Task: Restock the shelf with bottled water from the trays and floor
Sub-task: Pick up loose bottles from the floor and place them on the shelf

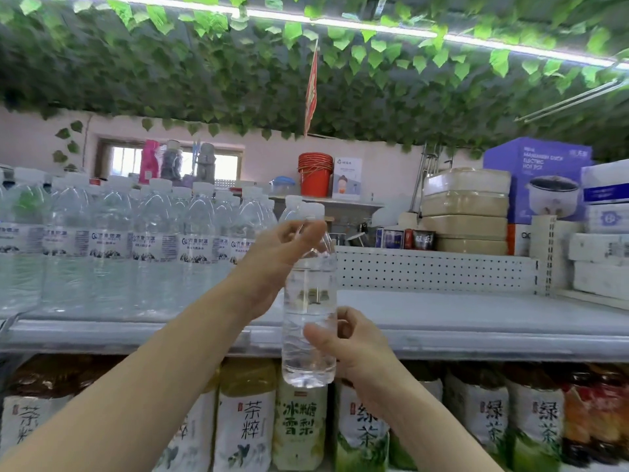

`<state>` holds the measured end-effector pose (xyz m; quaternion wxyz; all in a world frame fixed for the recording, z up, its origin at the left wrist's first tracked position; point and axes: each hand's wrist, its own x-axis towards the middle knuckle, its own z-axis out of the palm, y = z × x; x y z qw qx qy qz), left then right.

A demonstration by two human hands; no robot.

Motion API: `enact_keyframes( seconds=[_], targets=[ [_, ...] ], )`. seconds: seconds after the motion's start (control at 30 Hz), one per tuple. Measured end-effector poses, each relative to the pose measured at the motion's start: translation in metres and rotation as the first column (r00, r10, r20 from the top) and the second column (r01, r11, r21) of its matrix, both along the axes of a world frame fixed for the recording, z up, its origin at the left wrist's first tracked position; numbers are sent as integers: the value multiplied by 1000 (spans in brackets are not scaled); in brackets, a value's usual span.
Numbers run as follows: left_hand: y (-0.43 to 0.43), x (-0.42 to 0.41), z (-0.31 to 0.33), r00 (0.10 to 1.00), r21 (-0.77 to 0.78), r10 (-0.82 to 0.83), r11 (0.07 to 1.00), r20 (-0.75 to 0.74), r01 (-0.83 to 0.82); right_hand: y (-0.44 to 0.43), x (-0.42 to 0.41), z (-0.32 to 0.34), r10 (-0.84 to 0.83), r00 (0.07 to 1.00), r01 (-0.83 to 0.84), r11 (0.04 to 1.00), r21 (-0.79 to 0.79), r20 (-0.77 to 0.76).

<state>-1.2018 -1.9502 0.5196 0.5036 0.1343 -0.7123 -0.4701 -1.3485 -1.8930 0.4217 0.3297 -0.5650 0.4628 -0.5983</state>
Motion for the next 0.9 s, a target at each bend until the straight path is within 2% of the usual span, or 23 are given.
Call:
enact_keyframes(
  seconds=[0.03,0.1,0.3,0.37,0.47,0.57,0.67,0.9],
  targets=[
    [1,-4,1,1000,-24,11,1000,11,-10,-1,2,0,-45,999,45,999,3,-30],
    [2,-10,1,1000,-23,10,1000,2,-10,-2,4,-3,-16,999,17,1000,20,-41],
    [-5,-11,0,977,165,-156,970,-144,179,12,-14,7,291,949,-296,955,22,120],
    [-7,-12,2,981,132,-147,978,-123,163,9,-16,10,269,951,-273,962,5,149],
    [-11,-11,13,999,-68,45,997,25,-43,4,-13,16,142,978,-142,990,-13,150],
    [-5,-11,24,972,-199,159,972,174,-123,0,-8,22,2,994,2,999,-36,109],
    [-3,-13,33,971,-175,170,975,171,-139,-3,-5,24,-43,998,46,997,-58,49],
    [-5,-6,43,996,-26,74,997,39,-73,-4,-7,33,85,995,-89,993,-72,-57]
  ],
)
